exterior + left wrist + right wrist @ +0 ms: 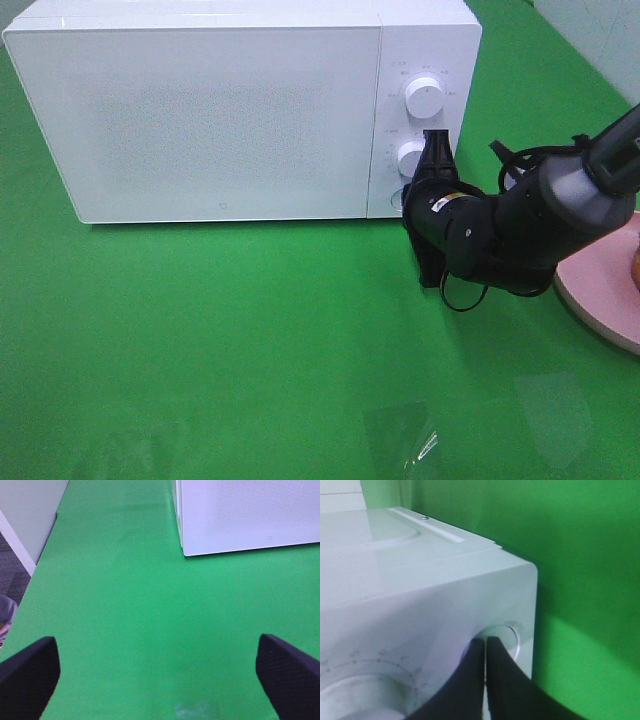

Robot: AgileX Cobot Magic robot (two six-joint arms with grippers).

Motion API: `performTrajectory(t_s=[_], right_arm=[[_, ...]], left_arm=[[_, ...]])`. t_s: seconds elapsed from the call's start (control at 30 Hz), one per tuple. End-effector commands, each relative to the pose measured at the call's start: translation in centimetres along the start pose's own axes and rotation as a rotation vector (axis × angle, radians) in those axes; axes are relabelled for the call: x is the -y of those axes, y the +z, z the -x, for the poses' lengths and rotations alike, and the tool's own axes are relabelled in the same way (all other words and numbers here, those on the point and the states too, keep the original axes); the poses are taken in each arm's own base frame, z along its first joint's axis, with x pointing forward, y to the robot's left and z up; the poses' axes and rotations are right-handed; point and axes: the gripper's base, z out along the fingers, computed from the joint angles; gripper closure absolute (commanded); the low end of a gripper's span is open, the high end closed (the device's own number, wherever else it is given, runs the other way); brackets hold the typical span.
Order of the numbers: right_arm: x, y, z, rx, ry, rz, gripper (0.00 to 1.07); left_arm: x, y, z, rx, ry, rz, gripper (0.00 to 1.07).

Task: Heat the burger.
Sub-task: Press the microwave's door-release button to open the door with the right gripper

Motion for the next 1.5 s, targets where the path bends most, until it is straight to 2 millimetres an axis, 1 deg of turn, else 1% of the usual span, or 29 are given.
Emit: performTrajectory(t_s=[0.03,0.17,0.2,0.3,0.33,0.5,0.63,0.73,0.8,0.83,0.87,0.97,1.0,1.03,1.1,1.17,1.5], right_arm=[[-0.4,0.5,-0.1,0.000,0.007,0.034,1.07],[-0.8,0.5,0.0,0.018,0.018,0.089,1.07],[-1.1,0.4,0.1,0.028,0.018,0.131,1.07],[-1.5,0.4,0.2,0.038,0.021,0.169,1.07],[-1.9,0.3,0.3,0.049,0.023,0.212,1.07],[-2.2,0.2,0.4,0.061,0.024,0.252,1.07],[-2.8,0.9,0.2,0.077,0.029,0.335,1.07],[-3.1,0.9,0.2,0.081,0.032,0.358,1.07],[-4.2,0.7,0.5,0.113,0.038,0.466,1.07],[-4.2,0.7,0.5,0.113,0.038,0.466,1.07],[-4.7,0.8,0.9,0.118,0.034,0.500,1.07],[-5.1,1.2,1.3,0.125,0.029,0.513,1.07],[-5.5,1.5,1.8,0.136,0.029,0.525,1.07],[-5.5,1.5,1.8,0.136,0.029,0.525,1.07],[-6.3,2.1,2.2,0.131,0.022,0.570,1.07],[-6.6,2.3,2.2,0.122,0.018,0.585,1.07],[-6.8,2.3,2.2,0.131,0.026,0.600,1.07]], left_arm=[[0.0,-0.3,-0.1,0.033,-0.002,0.003,0.07],[0.0,-0.3,-0.1,0.033,-0.002,0.003,0.07],[0.0,-0.3,-0.1,0.033,-0.002,0.003,0.07],[0.0,-0.3,-0.1,0.033,-0.002,0.003,0.07],[0.0,-0.3,-0.1,0.033,-0.002,0.003,0.07],[0.0,-0.3,-0.1,0.033,-0.002,0.003,0.07],[0.0,-0.3,-0.1,0.033,-0.002,0.003,0.07],[0.0,-0.3,-0.1,0.033,-0.002,0.003,0.07],[0.0,-0.3,-0.1,0.033,-0.002,0.003,0.07],[0.0,-0.3,-0.1,0.033,-0.002,0.003,0.07],[0.0,-0.3,-0.1,0.033,-0.002,0.003,0.07],[0.0,-0.3,-0.1,0.033,-0.002,0.003,0.07],[0.0,-0.3,-0.1,0.033,-0.002,0.003,0.07],[0.0,-0.3,-0.1,0.033,-0.002,0.003,0.07],[0.0,-0.3,-0.1,0.033,-0.002,0.003,0.07],[0.0,-0.3,-0.1,0.033,-0.002,0.003,0.07],[0.0,-0.3,-0.1,0.033,-0.002,0.003,0.07]])
